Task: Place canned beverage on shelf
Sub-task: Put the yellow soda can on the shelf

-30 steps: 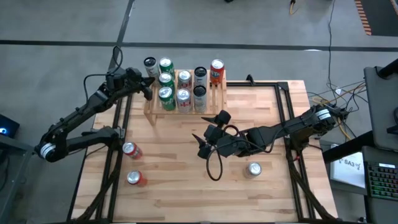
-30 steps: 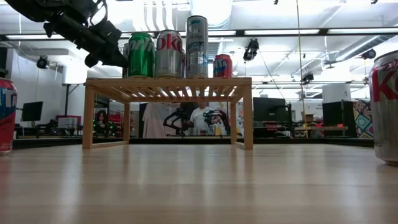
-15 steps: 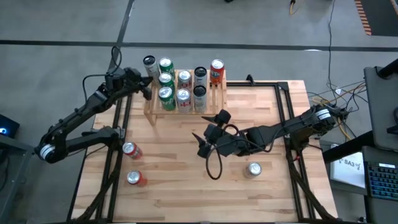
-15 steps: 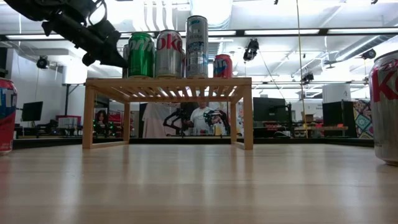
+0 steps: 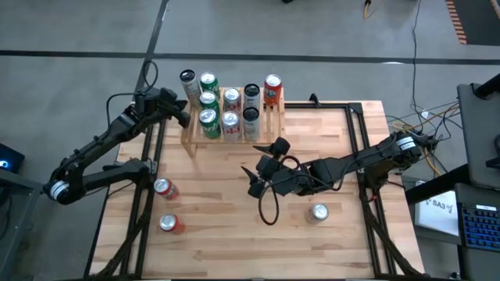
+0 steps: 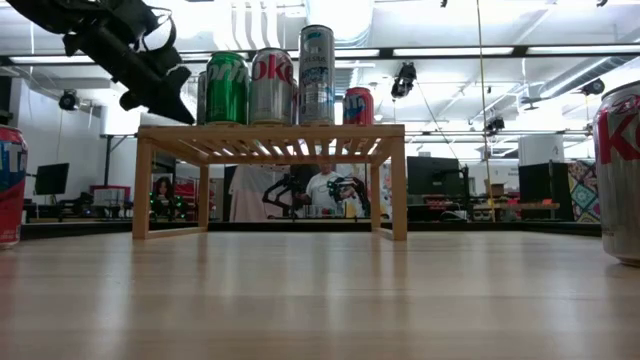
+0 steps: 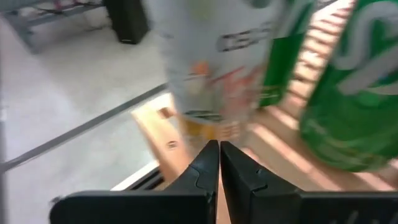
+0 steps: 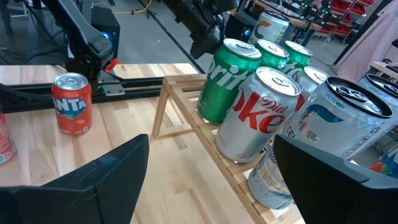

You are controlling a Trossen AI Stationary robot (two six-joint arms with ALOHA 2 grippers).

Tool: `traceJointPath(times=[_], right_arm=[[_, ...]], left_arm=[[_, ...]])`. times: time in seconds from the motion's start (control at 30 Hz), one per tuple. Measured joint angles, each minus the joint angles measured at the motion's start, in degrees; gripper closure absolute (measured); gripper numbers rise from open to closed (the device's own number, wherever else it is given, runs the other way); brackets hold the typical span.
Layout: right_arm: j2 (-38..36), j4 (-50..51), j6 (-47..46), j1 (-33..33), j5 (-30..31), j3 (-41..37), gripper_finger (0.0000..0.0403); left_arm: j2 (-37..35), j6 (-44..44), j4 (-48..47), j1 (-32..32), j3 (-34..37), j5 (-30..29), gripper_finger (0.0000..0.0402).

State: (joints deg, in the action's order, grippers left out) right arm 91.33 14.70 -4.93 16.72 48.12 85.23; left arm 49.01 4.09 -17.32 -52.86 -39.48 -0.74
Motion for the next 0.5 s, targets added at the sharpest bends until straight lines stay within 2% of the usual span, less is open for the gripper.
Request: traceJointPath(times=[0.13, 0.3, 0.4, 0.5], right_arm=[[0.0, 0.0, 0.0, -0.3, 0.0, 0.0, 0.0071], [0.0, 0.0, 0.0, -0.8, 0.0, 0.0, 0.0071], [0.0, 0.0, -0.1, -1.5, 0.0, 0.0, 0.0071], [0.0, 0.0, -0.3, -2.2, 0.0, 0.3, 0.0071]], left_arm=[[0.4, 0.1, 0.3, 0.0, 0.0, -5.4, 0.0401], [1.0, 2.3, 0.7, 0.0, 0.0, -6.2, 0.0402], [0.7, 3.9, -3.0, 0.0, 0.0, -3.1, 0.0402], [0.6, 7.2, -6.8, 0.0, 0.0, 4.9, 0.0401]])
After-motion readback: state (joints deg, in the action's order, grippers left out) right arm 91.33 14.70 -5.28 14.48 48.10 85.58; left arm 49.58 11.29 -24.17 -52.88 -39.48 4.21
